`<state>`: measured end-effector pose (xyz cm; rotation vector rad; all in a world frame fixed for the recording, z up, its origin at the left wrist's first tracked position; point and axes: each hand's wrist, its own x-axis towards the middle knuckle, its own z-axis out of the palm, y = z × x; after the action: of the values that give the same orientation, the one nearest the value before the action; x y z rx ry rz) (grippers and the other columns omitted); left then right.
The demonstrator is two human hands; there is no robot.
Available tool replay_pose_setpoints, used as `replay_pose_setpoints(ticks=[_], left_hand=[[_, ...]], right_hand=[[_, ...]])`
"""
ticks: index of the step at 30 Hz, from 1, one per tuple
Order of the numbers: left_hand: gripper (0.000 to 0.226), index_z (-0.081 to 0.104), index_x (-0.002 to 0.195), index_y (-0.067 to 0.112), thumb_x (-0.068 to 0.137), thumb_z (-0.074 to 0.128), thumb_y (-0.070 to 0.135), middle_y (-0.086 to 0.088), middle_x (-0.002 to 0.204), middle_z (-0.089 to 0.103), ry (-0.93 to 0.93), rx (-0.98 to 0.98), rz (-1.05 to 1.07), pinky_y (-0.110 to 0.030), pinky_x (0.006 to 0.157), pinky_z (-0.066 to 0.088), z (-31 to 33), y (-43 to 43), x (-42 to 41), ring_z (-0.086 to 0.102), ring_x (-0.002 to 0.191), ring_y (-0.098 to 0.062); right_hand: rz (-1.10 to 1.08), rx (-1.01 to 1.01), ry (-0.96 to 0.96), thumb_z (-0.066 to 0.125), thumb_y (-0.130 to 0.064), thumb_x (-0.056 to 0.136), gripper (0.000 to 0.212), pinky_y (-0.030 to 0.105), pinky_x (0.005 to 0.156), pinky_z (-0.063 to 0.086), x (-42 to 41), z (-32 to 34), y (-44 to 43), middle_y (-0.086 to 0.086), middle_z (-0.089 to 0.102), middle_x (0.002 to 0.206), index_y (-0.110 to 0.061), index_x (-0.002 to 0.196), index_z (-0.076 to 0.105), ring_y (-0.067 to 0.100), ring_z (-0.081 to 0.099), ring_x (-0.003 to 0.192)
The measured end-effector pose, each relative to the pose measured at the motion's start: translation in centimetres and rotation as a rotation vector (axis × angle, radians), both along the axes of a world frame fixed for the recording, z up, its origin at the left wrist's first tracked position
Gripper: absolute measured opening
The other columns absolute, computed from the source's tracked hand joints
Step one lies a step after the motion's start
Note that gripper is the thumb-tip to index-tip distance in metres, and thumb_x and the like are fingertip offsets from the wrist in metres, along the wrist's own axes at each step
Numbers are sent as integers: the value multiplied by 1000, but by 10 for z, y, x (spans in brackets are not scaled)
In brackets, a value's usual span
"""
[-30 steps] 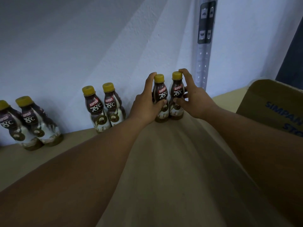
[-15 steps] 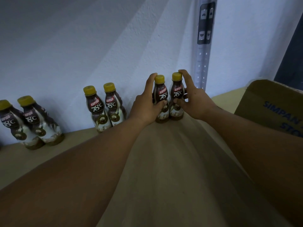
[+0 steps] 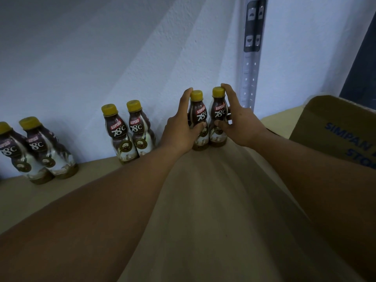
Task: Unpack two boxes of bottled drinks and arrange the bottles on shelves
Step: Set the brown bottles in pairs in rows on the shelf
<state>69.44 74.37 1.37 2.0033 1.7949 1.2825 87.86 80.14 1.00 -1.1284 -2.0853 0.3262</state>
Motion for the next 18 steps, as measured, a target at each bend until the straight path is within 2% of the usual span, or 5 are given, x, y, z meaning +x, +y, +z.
replay_pose_setpoints(ticks=[7,10,13,15,18], left_hand=[[113,-7,161,41,89,80,33,-7,140,60,-131,-103,2,-43,105,50,-15,-10,-6,58,126,-22],[114,-8,162,37,88,80,39,2,123,64,-180,-198,6,-36,102,48,-24,-30,-10,60,118,-17],[98,10,164,28,92,75,40,11,101,64,-126,-287,-2,-27,95,44,-36,-59,-15,60,108,-10],[75,37,156,24,93,73,41,4,115,67,-53,-321,19,-25,96,43,-43,-83,-21,61,114,-13],[56,56,144,21,93,71,41,1,132,65,4,-348,46,-20,100,40,-45,-132,-30,60,119,-12]], right_hand=[[25,-192,133,73,-32,94,113,35,101,46,7,-5,-16,11,54,148,-40,158,-20,26,56,130],[-28,-323,169,73,-39,93,114,32,99,45,10,-16,-38,7,55,140,-38,158,-20,21,57,123],[-91,-424,86,69,-42,95,95,26,90,44,13,-27,-62,-2,55,126,-29,163,4,12,55,111],[-142,-446,-31,66,-46,95,75,36,104,44,15,-33,-81,1,57,139,-26,158,31,19,53,127],[-167,-452,-86,62,-40,97,55,31,111,38,9,-37,-122,2,61,139,-19,147,51,22,53,131]])
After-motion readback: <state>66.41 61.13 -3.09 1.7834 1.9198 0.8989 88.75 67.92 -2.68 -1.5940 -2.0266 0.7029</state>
